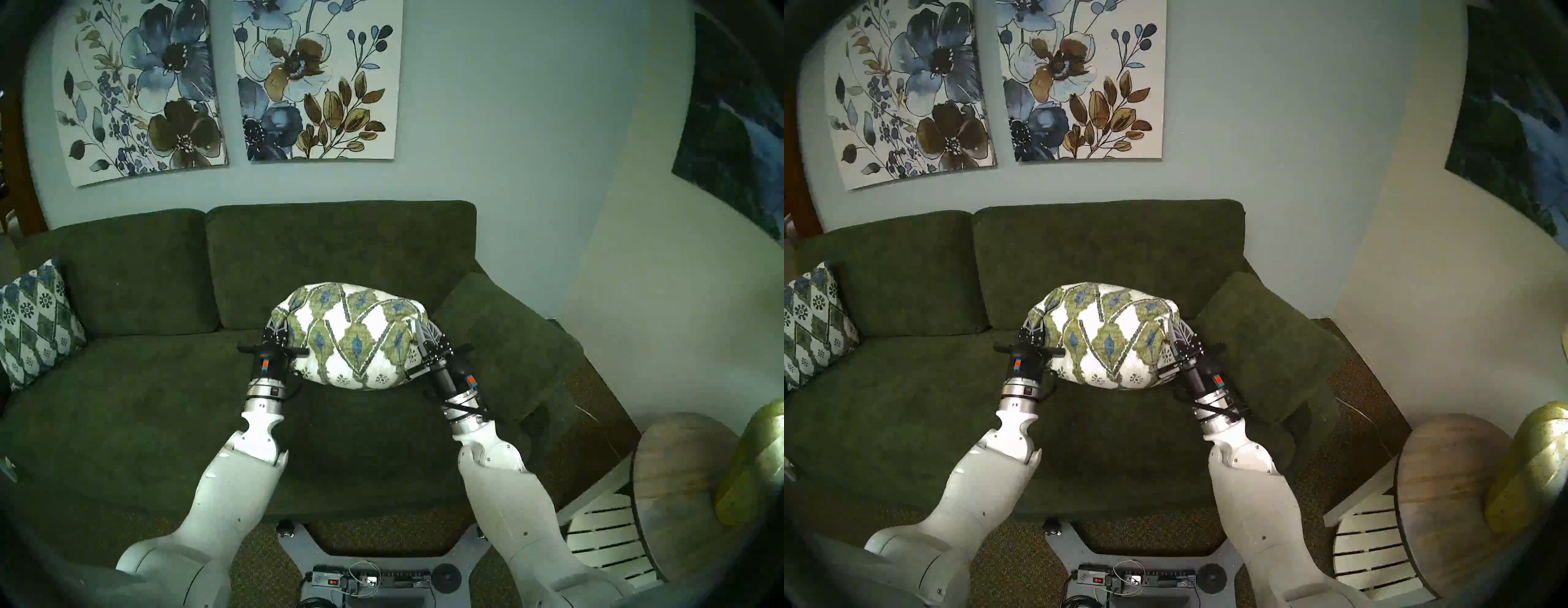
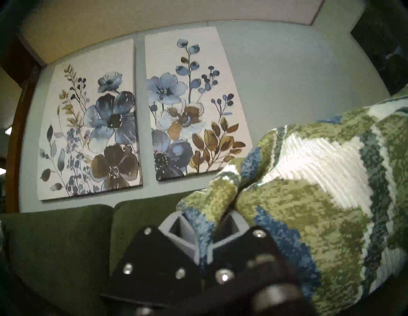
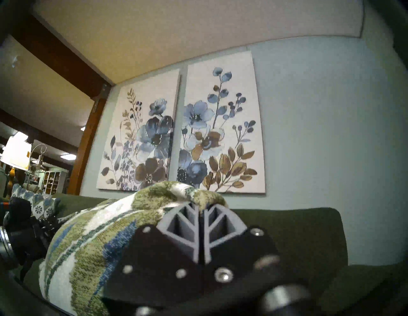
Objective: Fluff a cushion
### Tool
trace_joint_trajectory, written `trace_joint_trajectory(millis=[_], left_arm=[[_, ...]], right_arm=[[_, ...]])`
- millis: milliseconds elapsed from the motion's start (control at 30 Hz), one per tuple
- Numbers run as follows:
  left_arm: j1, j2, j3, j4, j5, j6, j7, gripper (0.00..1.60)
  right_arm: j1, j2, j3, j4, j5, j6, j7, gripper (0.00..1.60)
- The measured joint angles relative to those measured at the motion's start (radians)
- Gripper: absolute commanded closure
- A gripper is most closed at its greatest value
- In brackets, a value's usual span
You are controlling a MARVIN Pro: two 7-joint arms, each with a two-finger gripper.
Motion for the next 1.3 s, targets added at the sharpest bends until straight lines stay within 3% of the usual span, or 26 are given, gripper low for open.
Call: trace_joint_trajectory(millis=[700,900,1300], left_arm=[[-0.136,0.025,-0.015,-0.214,0.059,-0.029,0.005,1.60],[-0.123,0.027,-0.005,-0.164,0.089,-0.040,-0.003,1.60],[0.013,0.021,0.036,0.083,0.124,-0.039,-0.036,1.60]], right_arm=[[0.144,-0.026,0.054,-0.196,0.016,0.001,-0.005,1.60],[0.154,-0.007,0.093,-0.170,0.008,0.001,0.004,1.60],[0.024,0.031,0.140,0.100,-0.024,0.004,0.026,1.60]])
